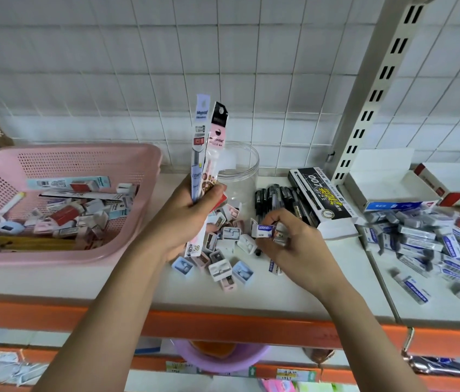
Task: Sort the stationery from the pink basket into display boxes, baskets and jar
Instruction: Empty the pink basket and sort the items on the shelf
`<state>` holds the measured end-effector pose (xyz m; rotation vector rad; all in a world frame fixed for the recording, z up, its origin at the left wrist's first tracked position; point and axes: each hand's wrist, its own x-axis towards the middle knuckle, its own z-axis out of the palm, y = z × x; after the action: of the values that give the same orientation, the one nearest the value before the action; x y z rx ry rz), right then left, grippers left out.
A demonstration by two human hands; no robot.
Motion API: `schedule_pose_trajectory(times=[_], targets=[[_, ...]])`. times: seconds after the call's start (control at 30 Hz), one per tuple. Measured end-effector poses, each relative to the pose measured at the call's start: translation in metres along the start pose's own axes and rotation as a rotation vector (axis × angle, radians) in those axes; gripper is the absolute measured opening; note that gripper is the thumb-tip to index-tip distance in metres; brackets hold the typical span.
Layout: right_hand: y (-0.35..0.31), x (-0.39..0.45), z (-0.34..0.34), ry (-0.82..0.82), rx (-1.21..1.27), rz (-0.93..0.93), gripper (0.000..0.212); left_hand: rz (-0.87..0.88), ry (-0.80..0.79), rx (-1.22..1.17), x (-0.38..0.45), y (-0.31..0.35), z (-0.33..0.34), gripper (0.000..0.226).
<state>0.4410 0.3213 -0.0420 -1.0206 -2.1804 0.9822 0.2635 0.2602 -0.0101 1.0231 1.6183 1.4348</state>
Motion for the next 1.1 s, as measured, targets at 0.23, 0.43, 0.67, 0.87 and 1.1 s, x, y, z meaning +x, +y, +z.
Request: schedule_pose_trajectory(times=[0.23,0.43,0.67,0.87,1.1], targets=[[-0.003,-0.002,0.0,0.011,-0.012,0.004,0.023,0.233,-0.043,0.485,0.0,-0.007,0.005,0.012],[-0.003,-0.006,0.001,0.014,-0.033,0.014,0.018,0.388,0.03,0.797,-0.001,-0.024,0.013,0.02],[0.001,-0.008,0.002,0.031,-0.015,0.029,0.018,0.38,0.024,0.943,-0.006,-0.038,0.02,0.035],[0.002,-0.01,0.002,0.037,-0.026,0.062,0.016,0.486,0.057,0.899,-0.01,-0.036,0.012,0.022],[-0.001,-0.01,0.005,0.036,-0.05,0.078,0.016,0.453,0.124,0.843,-0.017,-0.022,0.002,0.025]])
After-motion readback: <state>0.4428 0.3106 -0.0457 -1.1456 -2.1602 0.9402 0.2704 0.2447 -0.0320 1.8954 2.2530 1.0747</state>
